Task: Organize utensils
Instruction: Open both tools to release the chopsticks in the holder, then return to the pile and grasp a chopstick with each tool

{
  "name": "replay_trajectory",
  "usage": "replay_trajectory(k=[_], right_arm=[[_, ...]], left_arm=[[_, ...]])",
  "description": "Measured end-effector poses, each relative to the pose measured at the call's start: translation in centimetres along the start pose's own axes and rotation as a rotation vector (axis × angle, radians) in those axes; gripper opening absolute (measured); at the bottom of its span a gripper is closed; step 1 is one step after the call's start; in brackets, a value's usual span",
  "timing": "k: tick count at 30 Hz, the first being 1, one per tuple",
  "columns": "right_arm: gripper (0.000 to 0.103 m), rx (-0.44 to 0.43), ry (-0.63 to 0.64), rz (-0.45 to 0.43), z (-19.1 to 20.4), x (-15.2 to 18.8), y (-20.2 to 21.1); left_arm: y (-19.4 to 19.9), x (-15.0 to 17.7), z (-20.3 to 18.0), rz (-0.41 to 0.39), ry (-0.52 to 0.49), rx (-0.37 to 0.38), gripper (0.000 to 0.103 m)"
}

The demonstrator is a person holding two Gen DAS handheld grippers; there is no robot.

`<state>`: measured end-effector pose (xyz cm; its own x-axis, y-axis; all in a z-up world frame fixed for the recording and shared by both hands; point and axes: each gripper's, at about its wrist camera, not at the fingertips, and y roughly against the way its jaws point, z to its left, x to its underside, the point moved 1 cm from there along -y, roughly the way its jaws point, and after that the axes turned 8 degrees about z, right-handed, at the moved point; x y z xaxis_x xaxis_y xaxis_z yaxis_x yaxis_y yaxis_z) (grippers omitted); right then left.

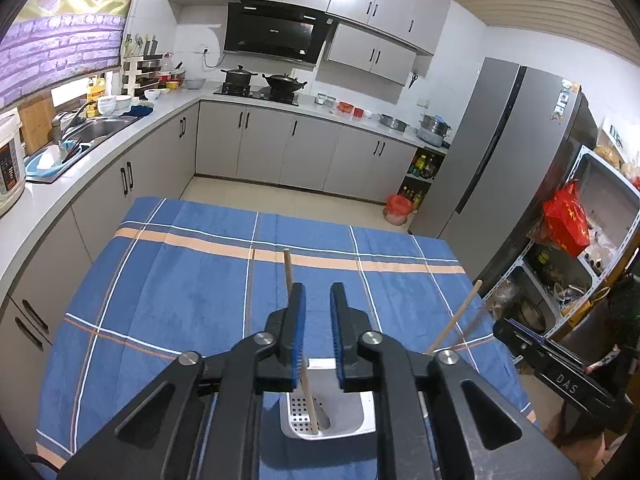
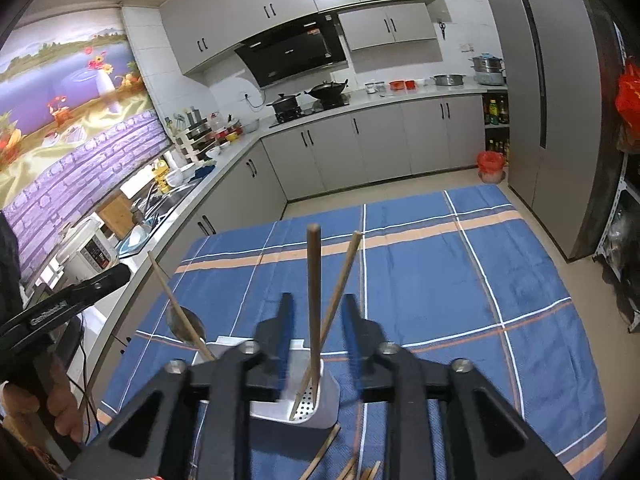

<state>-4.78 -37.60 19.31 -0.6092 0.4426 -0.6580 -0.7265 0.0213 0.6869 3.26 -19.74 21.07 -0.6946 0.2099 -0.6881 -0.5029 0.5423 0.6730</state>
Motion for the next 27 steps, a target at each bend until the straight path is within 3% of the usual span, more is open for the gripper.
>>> replay_trajectory(k=[2,8,12,20,27], right_arm=[[0.032,0.006,-0.003,-0.004,-0.1,0.0,0.5],[0.042,0.021,-0.020,-0.035,-0.3,0.9,3.2],[0.046,0.055,-0.019,-0.005,-0.9,3.2,4.5],[0.046,0.101,-0.107,0.216,-4.5,11.5,2.7],[0.043,0.075,-0.101,0.358,-3.7,18.3,-0.2]], left_arm=[[1.0,0.3,0.2,-0.011,0.011,0.004,0.026],[5.0,2.2,1.1,-0.047,0.038,0.012,0.038],[6.6,4.5,2.3,-0.037,0.077,0.013,0.043],[3.5,11.6,3.1,0.174,0.108,0.028,0.043],[-1.3,18.3,-1.3,0.377,-0.055,0.080,0.043]])
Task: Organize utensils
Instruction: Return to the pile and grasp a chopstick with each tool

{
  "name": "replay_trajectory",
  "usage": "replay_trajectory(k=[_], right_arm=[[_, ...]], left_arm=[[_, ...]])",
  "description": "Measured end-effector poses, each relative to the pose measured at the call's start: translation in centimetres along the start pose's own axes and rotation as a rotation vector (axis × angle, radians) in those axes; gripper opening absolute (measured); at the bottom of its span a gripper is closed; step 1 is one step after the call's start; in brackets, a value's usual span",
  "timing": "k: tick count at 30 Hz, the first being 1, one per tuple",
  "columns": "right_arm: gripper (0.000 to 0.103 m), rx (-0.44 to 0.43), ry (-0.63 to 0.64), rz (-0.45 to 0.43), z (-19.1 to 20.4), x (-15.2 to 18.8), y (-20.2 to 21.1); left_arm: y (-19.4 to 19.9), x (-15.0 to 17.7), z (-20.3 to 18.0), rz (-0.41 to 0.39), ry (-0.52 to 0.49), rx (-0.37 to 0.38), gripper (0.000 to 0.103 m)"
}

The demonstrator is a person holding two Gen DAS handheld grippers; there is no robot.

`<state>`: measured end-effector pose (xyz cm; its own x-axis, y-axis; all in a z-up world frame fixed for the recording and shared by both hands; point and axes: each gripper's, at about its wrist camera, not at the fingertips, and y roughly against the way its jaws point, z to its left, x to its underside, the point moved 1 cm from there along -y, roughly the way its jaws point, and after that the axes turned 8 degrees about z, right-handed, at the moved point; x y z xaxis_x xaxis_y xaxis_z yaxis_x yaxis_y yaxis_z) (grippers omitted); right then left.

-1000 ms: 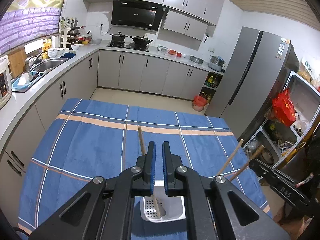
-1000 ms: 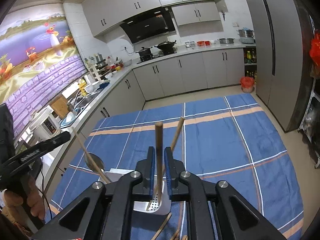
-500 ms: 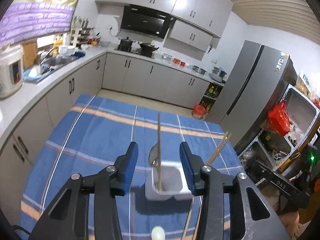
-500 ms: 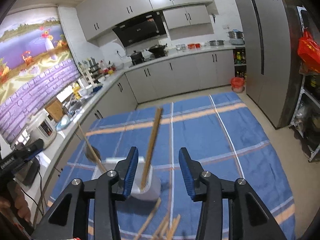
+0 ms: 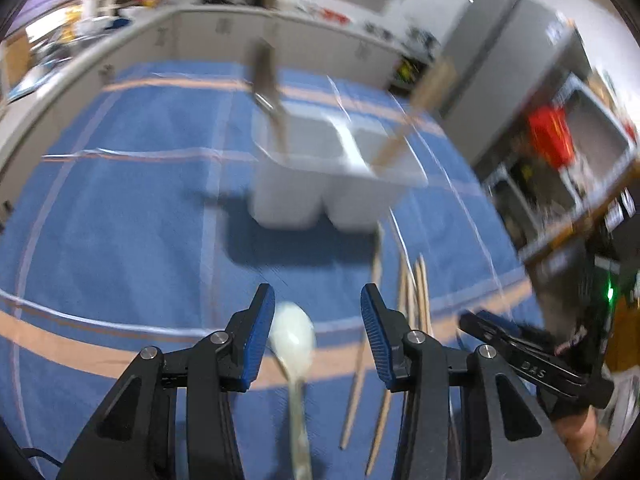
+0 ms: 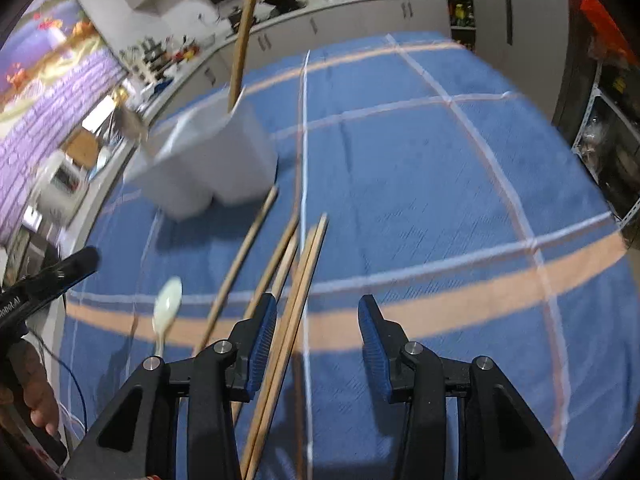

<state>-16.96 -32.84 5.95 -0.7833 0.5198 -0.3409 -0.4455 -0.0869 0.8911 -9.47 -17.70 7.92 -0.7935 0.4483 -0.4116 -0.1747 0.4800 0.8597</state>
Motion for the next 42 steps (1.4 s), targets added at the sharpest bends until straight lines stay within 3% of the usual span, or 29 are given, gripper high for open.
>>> replay_trajectory(k=[3,6,12,23,28,33,38,42], right_arm=[[0.031,0.009,0.044,0.009,1.3,1.0,-0.9],[0.023,0.032,0.088,0.012,2.3,1.4,-1.7],[0.019,0.064,0.126,0.020,2.8,2.5,-2.7],[0.016,0.128,0.146,0.028,2.5,1.8,-3.1],[0.009,0.155,0.113,0.037,2.0,0.9,-3.1],[0.008,0.156,0.064,0.056,-0.2,1.9,-1.8],[0.008,0.157,0.022,0.091,-2.6,4.5,0.1],[0.008,0.163,0.014,0.111,-3.4,6.2,1.3]], left_arm=[[-2.9,0.9,-2.1,0.098,-0.083,0.029,0.043],[-4.9,1.2,-3.4,0.139,-0.139,0.029,0.037],[-8.0,1.1,-4.7,0.189,-0.184,-0.011,0.014],[-9.6,-0.6,-5.1,0.178,-0.155,-0.025,0.010],[-9.1,-0.6,-4.2,0.190,-0.096,0.001,0.006],[-7.9,1.7,-2.9,0.239,-0.005,0.064,0.006],[-6.5,5.0,-3.0,0.294,-0.021,0.104,0.006],[-6.2,5.9,-3.2,0.314,-0.023,0.118,0.006]])
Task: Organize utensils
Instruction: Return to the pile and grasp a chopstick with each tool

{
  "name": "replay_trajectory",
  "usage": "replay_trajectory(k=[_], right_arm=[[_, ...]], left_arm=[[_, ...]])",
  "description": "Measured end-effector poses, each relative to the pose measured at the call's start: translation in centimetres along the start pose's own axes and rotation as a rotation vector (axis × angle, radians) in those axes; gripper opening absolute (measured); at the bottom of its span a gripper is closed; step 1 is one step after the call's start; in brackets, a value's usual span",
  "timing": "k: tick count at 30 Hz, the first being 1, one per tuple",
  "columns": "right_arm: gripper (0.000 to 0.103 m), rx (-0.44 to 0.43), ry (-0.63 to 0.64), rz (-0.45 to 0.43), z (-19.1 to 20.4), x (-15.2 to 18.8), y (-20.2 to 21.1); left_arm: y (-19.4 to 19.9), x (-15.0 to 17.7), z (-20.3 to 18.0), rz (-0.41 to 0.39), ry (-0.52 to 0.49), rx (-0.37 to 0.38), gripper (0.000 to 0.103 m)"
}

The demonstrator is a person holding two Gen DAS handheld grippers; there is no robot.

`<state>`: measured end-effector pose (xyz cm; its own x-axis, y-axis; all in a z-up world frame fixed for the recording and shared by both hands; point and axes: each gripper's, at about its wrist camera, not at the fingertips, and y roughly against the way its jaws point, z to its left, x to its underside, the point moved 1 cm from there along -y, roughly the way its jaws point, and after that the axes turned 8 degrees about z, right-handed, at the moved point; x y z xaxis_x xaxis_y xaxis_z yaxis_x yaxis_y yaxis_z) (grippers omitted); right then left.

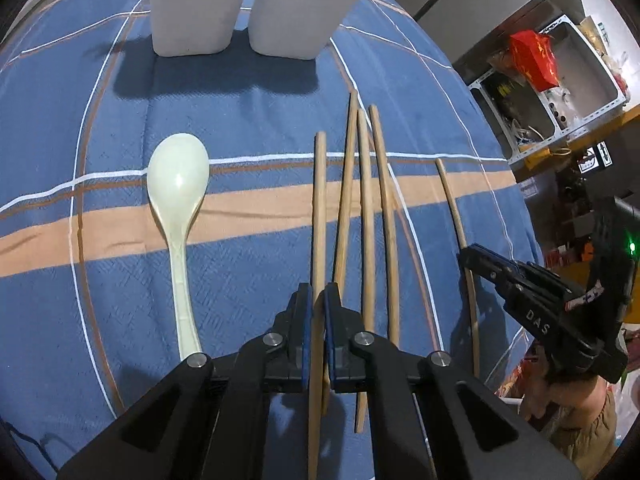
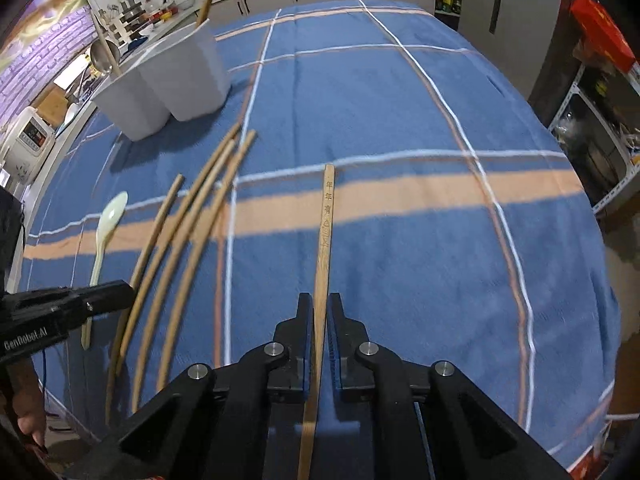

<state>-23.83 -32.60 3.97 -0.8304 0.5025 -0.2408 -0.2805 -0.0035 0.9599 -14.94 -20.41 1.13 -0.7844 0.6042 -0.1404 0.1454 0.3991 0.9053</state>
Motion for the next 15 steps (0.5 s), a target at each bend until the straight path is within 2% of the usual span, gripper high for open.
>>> replay_trajectory(k=[5,15], right_arm=[[0.009,0.020,0.011,-0.003,0.2,-0.3,0.0],[0.010,0.050,0.044,0.004,0.6,-4.5,-1.4]], left_arm=[[-0.2,-1.6,-0.3,-0.018,0.010,-0.034,0.006],[-0.8,-5.2,-0.8,-0.048,-0.010,-0.124,0.006]])
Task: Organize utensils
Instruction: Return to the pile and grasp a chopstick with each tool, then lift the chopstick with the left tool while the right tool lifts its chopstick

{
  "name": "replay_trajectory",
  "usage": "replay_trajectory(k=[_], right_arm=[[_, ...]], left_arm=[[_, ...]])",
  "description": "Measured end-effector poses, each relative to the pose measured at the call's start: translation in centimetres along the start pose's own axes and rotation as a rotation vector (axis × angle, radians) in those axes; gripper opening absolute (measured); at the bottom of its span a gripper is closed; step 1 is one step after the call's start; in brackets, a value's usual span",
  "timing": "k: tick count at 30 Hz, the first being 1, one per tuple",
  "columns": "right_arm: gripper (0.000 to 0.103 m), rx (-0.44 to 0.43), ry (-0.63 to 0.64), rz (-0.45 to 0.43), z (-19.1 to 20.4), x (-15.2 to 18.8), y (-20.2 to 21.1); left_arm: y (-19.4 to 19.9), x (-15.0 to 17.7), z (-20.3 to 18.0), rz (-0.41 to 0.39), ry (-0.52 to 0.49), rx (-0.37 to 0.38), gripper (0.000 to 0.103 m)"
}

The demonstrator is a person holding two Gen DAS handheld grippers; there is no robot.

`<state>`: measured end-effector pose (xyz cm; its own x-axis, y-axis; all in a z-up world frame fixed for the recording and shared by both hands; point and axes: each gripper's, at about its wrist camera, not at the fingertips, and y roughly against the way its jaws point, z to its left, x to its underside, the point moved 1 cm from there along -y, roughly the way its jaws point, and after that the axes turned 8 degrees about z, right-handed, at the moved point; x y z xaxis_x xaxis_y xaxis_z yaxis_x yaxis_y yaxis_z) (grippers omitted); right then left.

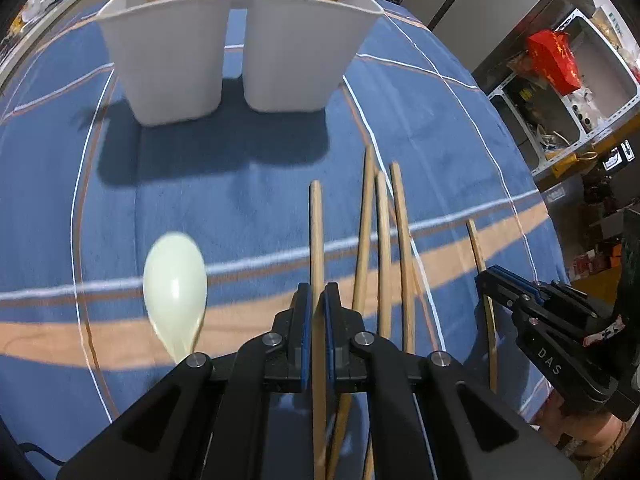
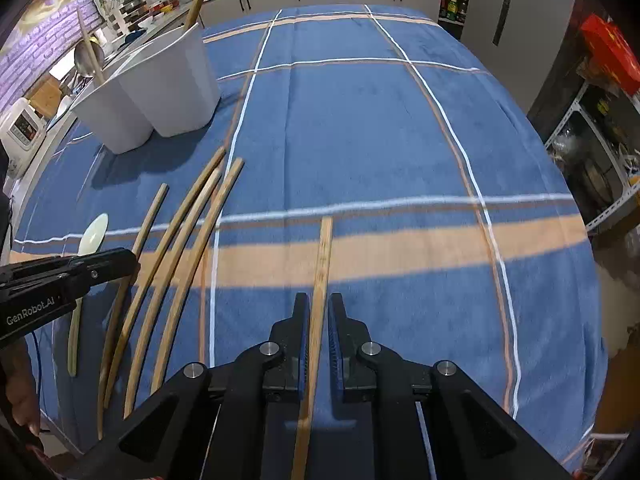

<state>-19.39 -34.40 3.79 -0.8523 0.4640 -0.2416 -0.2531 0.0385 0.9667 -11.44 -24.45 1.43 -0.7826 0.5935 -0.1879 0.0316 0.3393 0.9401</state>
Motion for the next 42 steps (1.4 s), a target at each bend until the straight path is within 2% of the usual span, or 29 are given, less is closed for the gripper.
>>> replay_trajectory(k=[8,14,19,21,24,30,38,42], right_arm=[[0.010,0.033,0.047,0.038,0.4,-3.1,-0.9],[0.010,0.060,0.047,0.039,0.7,-3.8,-1.1],[0.007,0.037,0.023,-0.007,0.5,-3.4,-1.0],[0.007,-0.037,-0.027,-0.022,-0.6,-3.1,-0.8],[0.007,-0.114,-0.088,-0.084,-1.9,-2.5,0.5],[0.007,-0.172,-0.131,-0.234,-2.5,-0.9,4.9],[0.007,-0.177,-0.138,-0.376,-1.1,0.9,9.8],[0.007,-0.175,-0.137,-0.430,-0.1,2.2,12.0]], left_arm=[[-0.6,-2.6,-0.5,-0.008,-0.004,-0.023,0.006],[-0.9,-3.6,-0.6,-0.021,0.011,-0.015,0.006],[-0.9,-3.6,-0.7,-0.047,0.002,-0.006,0.005],[-0.3,-3.2,-0.6,-0.072,0.008,-0.004,0.005],[1.3,-2.3,-0.1,-0.112,0.021,0.014,0.005],[5.3,-0.3,0.6,-0.200,0.036,0.056,0.005],[9.4,2.1,0.2,-0.310,0.001,0.056,0.005],[10.6,3.3,0.2,-0.336,-0.008,0.062,0.005]])
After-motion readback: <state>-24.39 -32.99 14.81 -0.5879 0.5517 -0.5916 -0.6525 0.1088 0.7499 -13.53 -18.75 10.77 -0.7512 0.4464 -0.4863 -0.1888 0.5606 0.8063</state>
